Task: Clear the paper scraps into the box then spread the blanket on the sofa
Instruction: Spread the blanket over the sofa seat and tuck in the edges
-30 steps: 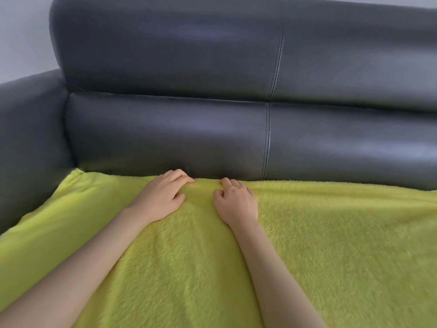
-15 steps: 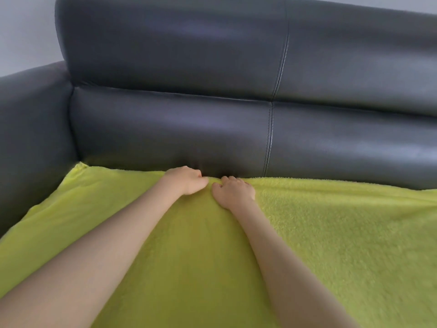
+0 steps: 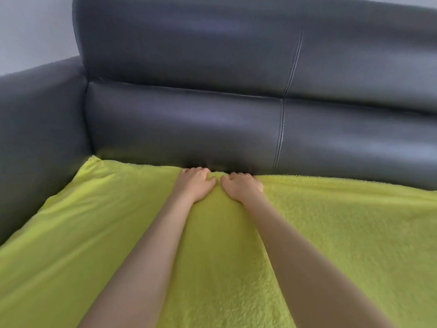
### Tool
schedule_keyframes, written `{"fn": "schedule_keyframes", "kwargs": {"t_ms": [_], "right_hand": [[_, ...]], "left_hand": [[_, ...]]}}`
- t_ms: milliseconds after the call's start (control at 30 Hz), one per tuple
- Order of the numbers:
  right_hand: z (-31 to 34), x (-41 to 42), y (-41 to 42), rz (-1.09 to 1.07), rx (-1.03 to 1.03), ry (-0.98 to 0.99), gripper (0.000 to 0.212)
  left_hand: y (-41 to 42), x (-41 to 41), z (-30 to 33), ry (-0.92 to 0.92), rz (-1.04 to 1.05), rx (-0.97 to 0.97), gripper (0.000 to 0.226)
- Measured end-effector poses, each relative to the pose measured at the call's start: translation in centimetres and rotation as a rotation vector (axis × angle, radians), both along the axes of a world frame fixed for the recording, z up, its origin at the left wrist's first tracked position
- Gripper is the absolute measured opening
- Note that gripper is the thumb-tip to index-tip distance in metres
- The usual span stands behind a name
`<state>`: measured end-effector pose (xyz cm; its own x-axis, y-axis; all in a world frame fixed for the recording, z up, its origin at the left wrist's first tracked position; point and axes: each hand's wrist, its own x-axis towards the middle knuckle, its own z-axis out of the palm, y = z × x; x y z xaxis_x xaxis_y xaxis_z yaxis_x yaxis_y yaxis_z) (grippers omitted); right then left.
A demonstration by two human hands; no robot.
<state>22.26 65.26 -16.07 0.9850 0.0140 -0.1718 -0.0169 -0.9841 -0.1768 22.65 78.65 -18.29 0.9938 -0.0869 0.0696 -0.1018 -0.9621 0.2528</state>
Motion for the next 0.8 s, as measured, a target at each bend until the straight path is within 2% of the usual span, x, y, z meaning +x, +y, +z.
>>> {"fn": "schedule_keyframes", "kwargs": {"t_ms": [100,200,300,367,433,533,667,800], "right_hand": [[-0.1,0.5,0.6,-0.052,-0.012,0.024,0.058],[0.0,1.2,1.8,-0.118,-0.031,0.038,0.056],[-0.3,1.3,2.0,-0.132,-0.017,0.000,0.056],[-0.7,0.9,1.7,-0.128,-0.002,-0.047,0.058],[-1.3,0.5,1.6,-0.113,0.008,-0.101,0.061],[-1.4,0.1,1.4,-0.097,0.030,-0.129,0.059],[-0.8,0.0,1.4,-0.109,0.014,-0.051,0.053],[2.3,-1.3,2.7,-0.154,-0.042,0.015,0.053]], "left_hand": [[1.0,-1.2,1.1,0.014,-0.028,-0.152,0.042],[3.4,-2.2,3.2,-0.114,0.042,-0.285,0.031],[6.7,-2.4,4.4,-0.199,0.248,-0.244,0.029],[8.0,-2.3,3.8,-0.084,0.294,-0.243,0.033],[8.1,-2.4,2.8,0.006,0.264,-0.254,0.036],[7.8,-2.1,2.7,-0.005,0.245,-0.222,0.037],[7.6,-1.5,3.1,-0.041,0.212,-0.101,0.034],[5.4,-0.9,3.6,-0.052,0.096,-0.184,0.034]]}}
